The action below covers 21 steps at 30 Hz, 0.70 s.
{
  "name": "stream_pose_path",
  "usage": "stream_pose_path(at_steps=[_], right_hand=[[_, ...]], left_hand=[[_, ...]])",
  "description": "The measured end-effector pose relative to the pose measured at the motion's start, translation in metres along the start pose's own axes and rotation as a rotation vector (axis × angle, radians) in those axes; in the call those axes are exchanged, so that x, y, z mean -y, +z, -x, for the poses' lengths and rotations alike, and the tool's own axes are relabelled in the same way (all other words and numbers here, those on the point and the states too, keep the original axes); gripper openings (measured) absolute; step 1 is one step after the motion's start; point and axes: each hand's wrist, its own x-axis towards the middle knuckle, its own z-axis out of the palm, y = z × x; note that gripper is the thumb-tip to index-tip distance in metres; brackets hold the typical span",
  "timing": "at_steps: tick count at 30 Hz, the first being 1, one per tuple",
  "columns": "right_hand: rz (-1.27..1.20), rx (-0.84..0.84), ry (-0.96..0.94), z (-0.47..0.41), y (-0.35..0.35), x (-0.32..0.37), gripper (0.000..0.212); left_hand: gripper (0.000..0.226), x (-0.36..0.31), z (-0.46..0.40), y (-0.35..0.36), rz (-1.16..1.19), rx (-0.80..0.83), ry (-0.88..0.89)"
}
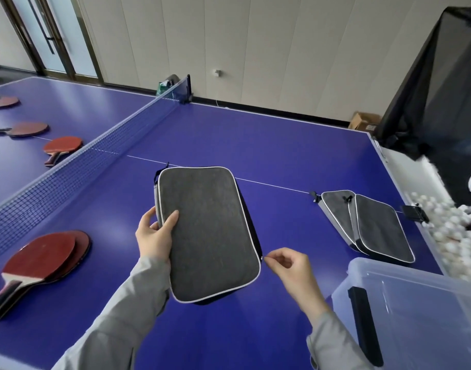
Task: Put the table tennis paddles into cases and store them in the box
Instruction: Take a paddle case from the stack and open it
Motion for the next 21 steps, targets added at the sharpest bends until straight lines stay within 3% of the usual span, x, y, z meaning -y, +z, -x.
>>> stream_pose_path(at_steps=[5, 9, 21], right_hand=[[0.183, -0.111, -0.169, -0.005, 0.039, 0.015, 0.027], [0.277, -0.183, -0.28, -0.01, 0.079, 0.034, 0.02], [0.328, -0.277, -0.311, 0.031, 0.192, 0.05, 0.012]], left_hand=[[0.048, -0.002, -0.047, -0.015, 0.019, -0.06, -0.088], [0.052, -0.009, -0.082, -0.03, 0.052, -0.173, -0.145], [0.053, 0.0, -0.127, -0.033, 0.054, -0.354, -0.25]])
